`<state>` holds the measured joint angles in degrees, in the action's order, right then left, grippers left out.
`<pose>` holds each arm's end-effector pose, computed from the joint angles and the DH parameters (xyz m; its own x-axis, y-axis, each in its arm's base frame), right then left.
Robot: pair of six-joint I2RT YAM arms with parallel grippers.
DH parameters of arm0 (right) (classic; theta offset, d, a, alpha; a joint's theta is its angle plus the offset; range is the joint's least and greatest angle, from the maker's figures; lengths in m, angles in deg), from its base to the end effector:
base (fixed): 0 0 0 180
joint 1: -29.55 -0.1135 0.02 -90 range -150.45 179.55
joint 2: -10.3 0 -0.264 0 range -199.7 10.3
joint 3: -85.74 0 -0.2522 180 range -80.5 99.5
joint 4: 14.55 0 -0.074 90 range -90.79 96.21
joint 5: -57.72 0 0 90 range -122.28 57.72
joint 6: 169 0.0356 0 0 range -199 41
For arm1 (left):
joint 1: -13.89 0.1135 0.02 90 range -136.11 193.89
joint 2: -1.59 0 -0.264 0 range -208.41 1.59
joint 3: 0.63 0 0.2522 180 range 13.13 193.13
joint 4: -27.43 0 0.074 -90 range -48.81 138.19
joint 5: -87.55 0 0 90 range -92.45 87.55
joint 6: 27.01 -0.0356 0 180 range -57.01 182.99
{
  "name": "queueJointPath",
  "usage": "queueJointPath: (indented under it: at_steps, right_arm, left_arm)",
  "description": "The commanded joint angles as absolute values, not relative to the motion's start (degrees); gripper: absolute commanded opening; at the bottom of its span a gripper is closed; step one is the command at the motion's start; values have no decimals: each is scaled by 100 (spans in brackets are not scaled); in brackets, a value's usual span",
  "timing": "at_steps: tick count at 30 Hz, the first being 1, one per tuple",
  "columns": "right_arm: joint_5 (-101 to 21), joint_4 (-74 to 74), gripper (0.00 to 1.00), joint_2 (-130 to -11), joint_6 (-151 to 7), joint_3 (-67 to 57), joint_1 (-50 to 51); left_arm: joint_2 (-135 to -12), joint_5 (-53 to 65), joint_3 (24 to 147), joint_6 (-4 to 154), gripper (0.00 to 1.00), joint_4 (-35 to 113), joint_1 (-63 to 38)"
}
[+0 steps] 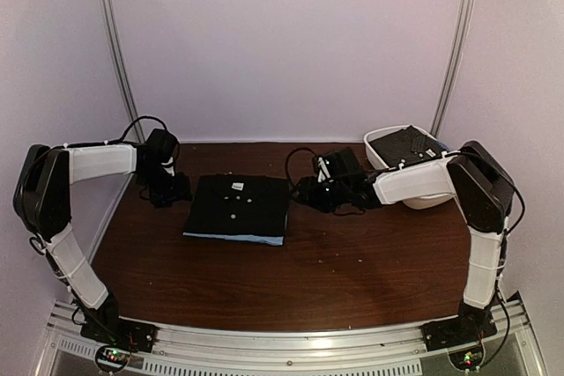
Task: Fold and stack the long sleeve shirts
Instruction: Place the square-folded shirt on the square-folded shirt.
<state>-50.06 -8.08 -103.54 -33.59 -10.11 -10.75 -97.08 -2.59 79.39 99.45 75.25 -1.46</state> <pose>0.3231 0.2883 0.1664 -0.8884 0.1357 -0.4385 -0.2439 0.6697 0.7015 0.3303 -0.0906 0.1933 -0.8678 -0.3780 -0.3224 -0.3133 0.9200 -0.2354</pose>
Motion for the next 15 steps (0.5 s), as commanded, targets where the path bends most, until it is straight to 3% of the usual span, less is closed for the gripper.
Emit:
queueJointPath:
  at_steps: [1,6,11,15]
  right_arm:
    - [-4632,-641,68,-9667,-3616,-1367,-1053]
    - [-4314,-569,88,-9111,-3721,-1804,-1013]
    - [-4067,-486,99,-8543,-3825,-2089,-985]
    - [-3643,-312,100,-8022,-3912,-2352,-931]
  left_arm:
    - [-9280,-331,8151,9826,73,7551,-122]
    - [-8905,-56,8178,9722,80,7514,-179]
    - [-8496,-24,8291,9685,85,7474,-586]
    - [-8342,30,8430,9781,88,7321,-1022]
